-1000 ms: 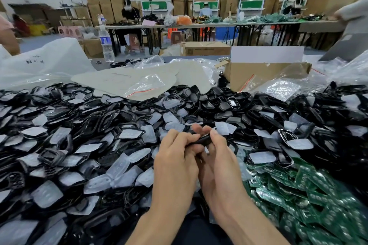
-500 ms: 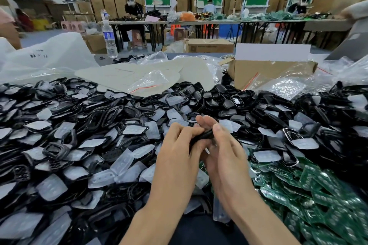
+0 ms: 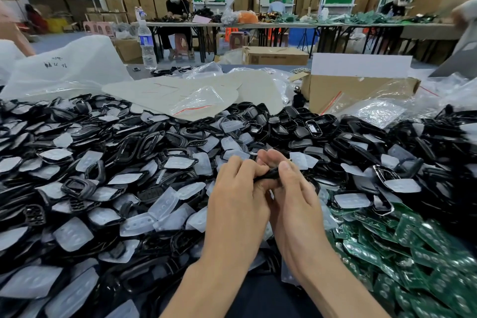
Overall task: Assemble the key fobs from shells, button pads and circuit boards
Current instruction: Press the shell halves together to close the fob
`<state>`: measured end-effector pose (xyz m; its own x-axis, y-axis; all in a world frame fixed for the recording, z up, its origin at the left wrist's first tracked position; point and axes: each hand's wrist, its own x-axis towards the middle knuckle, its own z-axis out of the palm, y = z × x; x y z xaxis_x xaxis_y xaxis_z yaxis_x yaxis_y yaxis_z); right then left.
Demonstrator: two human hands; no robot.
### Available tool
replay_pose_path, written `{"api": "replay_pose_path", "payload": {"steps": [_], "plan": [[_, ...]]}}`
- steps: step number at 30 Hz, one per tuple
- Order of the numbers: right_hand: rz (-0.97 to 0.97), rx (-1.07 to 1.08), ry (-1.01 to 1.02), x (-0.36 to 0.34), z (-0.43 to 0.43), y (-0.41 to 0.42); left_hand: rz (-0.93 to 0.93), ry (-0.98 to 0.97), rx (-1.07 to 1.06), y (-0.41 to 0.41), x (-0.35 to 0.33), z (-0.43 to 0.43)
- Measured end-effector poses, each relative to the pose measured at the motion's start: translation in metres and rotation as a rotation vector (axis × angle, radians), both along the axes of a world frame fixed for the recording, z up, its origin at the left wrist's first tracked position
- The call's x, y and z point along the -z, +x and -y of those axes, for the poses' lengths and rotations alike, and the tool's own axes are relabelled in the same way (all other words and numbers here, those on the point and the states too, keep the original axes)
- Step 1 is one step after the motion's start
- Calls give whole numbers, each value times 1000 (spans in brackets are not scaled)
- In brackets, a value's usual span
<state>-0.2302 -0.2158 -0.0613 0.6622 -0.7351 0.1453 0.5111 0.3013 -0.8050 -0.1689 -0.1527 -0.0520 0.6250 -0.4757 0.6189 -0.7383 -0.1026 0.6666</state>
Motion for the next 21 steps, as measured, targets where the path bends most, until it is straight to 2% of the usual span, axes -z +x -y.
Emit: {"api": "replay_pose_path", "payload": {"steps": [11,21], "plan": [[-58,61,70,-1,-5,0,112,-40,-85,-5,8,5],[-55,143,89,-19,-1,-25,135,0,54,-26,-6,3]]}}
